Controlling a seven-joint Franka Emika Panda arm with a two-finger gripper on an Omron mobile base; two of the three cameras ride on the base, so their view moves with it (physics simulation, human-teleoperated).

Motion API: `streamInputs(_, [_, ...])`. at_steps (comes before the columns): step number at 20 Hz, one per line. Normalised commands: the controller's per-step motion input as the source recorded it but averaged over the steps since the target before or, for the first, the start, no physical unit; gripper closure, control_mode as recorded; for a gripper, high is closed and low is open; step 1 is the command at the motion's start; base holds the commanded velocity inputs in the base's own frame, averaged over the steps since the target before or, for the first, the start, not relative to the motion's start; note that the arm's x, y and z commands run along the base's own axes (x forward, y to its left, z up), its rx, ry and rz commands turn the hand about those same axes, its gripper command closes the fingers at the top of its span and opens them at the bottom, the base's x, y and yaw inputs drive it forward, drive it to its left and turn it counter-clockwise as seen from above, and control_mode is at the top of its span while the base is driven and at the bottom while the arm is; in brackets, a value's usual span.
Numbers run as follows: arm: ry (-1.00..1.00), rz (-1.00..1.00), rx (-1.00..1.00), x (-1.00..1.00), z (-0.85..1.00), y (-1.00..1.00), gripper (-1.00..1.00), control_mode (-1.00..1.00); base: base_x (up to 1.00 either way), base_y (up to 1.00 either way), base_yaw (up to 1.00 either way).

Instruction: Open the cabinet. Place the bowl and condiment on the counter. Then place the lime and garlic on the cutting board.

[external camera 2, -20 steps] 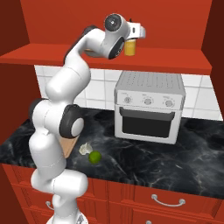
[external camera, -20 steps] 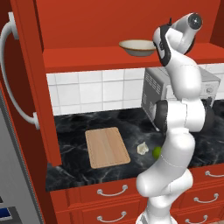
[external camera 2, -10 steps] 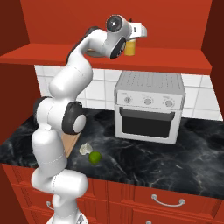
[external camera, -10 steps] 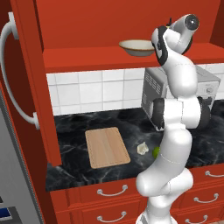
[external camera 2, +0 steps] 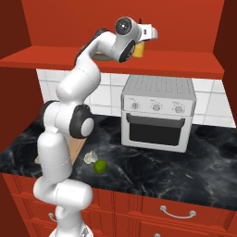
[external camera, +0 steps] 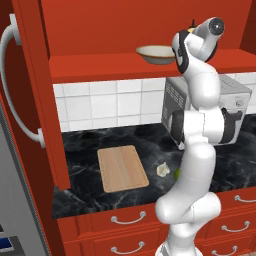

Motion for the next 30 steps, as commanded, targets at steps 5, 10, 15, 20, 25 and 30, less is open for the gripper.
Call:
streamInputs(5, [0.0,0.0,0.0,0.04,0.0,0.0,1.0,-1.0,0.0,0.0,0.0])
streamInputs(10, [0.0,0.0,0.0,0.0,0.0,0.0,1.0,-1.0,0.0,0.0,0.0])
streamInputs(15, [-0.03,0.01,0.0,-0.1,0.11,-0.06,1.0,-1.0,0.0,0.0,0.0])
streamInputs(20, [-0.03,0.03,0.0,-0.35,0.23,-0.09,1.0,-1.0,0.0,0.0,0.0])
streamInputs(25, [-0.07,0.07,0.0,-0.63,0.03,0.0,1.0,-1.0,0.0,0.0,0.0])
streamInputs(30, [-0.08,0.08,0.0,-0.7,0.0,0.1,1.0,-1.0,0.0,0.0,0.0])
